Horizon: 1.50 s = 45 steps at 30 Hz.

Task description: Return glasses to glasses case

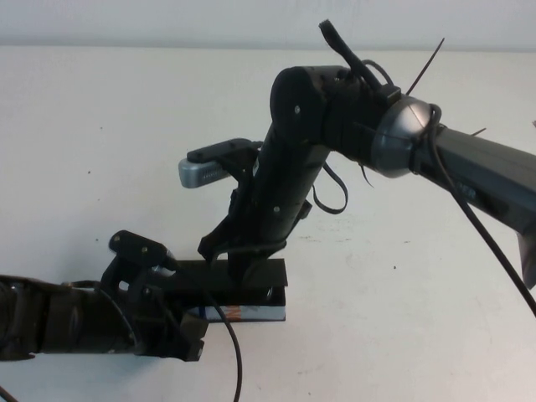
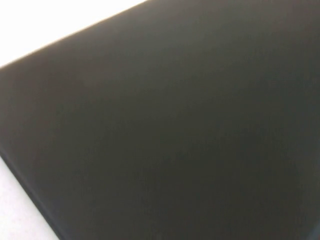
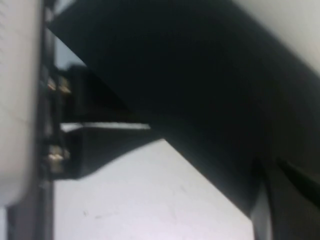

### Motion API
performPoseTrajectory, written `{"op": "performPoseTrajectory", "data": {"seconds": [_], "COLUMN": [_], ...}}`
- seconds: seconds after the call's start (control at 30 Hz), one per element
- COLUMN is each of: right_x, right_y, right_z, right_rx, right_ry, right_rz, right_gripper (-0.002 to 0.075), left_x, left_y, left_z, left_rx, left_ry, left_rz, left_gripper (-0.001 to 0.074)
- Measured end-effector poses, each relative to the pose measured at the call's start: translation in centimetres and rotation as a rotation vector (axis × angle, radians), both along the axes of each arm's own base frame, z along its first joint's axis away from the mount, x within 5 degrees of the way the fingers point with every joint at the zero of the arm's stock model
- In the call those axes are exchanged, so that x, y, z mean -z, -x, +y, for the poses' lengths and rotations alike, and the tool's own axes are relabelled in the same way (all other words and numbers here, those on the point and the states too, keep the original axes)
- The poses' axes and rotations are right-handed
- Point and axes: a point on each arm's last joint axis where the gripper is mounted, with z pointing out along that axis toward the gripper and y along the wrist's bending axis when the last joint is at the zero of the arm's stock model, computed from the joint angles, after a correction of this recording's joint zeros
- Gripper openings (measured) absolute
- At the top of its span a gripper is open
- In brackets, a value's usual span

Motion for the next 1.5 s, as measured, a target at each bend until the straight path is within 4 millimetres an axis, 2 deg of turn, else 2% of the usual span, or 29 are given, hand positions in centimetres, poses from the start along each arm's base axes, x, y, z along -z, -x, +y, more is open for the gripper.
{"op": "performPoseTrajectory", "data": {"seconds": [0.1,0.27,0.6,0.77,0.97,1.07,1.17,1.37,1.5], "right_x": [1.2,2.1,2.3,3.1,2.9,1.8,-0.6,-7.0,-11.5], "right_y": [0.4,0.7,0.7,0.6,0.6,0.8,1.3,3.0,5.7], "right_z": [-0.3,-0.6,-0.6,-0.5,-0.5,-0.7,-1.2,-3.0,-5.3], "right_rx": [0.0,0.002,0.001,0.002,0.022,0.045,0.07,0.096,0.097], "right_ry": [0.029,0.049,0.053,0.063,0.063,0.049,0.026,-0.049,-0.07], "right_rz": [0.037,0.061,0.062,0.078,0.083,0.073,0.036,-0.089,-0.206], "right_gripper": [-0.0011,-0.0011,-0.0011,-0.0011,-0.0011,-0.0011,-0.0011,-0.0011,-0.0011], "left_x": [0.0,0.0,-0.1,0.0,0.1,-0.3,-1.7,-6.5,-10.2], "left_y": [0.0,0.0,0.3,0.7,1.1,1.2,1.6,3.4,4.7], "left_z": [0.0,0.0,-0.1,-0.2,-0.2,-0.1,-0.4,-1.4,-0.6], "left_rx": [0.0,-0.003,0.011,0.026,0.022,0.023,0.036,0.096,0.063], "left_ry": [0.0,-0.001,0.008,0.021,0.04,0.04,0.054,0.13,0.166], "left_rz": [-0.001,0.003,0.041,0.062,0.087,0.068,0.016,-0.165,-0.334], "left_gripper": [0.0,0.0,0.0,0.0,0.0,0.0,0.0,0.0,0.0]}}
